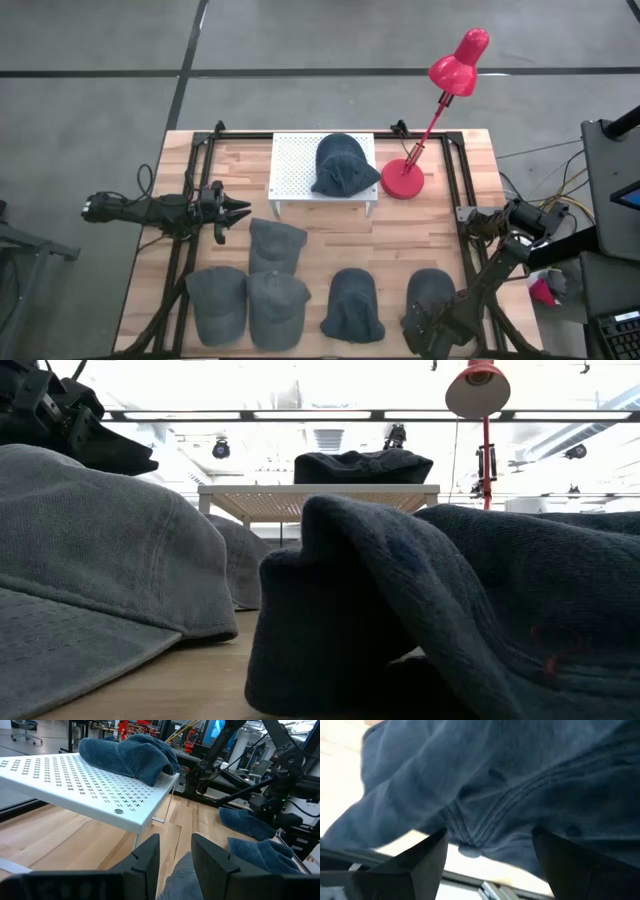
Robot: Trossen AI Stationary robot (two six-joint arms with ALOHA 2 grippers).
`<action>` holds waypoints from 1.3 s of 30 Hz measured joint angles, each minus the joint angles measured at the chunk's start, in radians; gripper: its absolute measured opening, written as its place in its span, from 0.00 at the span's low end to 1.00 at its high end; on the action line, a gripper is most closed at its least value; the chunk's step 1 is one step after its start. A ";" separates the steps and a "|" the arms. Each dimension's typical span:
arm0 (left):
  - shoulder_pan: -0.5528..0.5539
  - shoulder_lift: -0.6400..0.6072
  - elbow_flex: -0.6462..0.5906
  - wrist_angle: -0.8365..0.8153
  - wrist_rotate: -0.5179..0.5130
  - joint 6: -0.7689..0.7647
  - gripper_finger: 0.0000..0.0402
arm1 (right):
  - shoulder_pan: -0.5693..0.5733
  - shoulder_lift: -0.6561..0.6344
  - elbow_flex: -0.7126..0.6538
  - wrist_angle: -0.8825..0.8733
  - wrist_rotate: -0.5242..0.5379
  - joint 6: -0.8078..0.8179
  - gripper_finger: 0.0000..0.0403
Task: Pick & Place hat
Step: Stack the right blue cap on the blue cap on the shelf
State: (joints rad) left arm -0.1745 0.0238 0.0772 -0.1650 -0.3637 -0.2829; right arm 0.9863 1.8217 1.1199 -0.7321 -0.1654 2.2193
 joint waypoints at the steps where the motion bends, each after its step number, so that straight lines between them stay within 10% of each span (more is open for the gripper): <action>1: 0.000 0.000 0.000 0.000 0.000 0.000 0.29 | 0.000 0.000 -0.014 0.016 0.000 0.000 0.71; 14: 0.000 0.000 0.000 0.000 0.000 -0.005 0.29 | -0.001 -0.006 -0.086 0.089 -0.008 0.008 0.58; 30: 0.000 0.000 0.000 0.000 0.000 -0.005 0.29 | 0.000 0.002 -0.046 0.084 0.012 -0.013 0.05; 39: 0.000 0.000 0.000 0.000 0.000 -0.005 0.29 | 0.000 0.004 0.033 -0.012 0.015 -0.079 0.04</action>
State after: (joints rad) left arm -0.1745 0.0242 0.0776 -0.1650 -0.3634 -0.2882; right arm 0.9863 1.8253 1.1529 -0.7439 -0.1505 2.1403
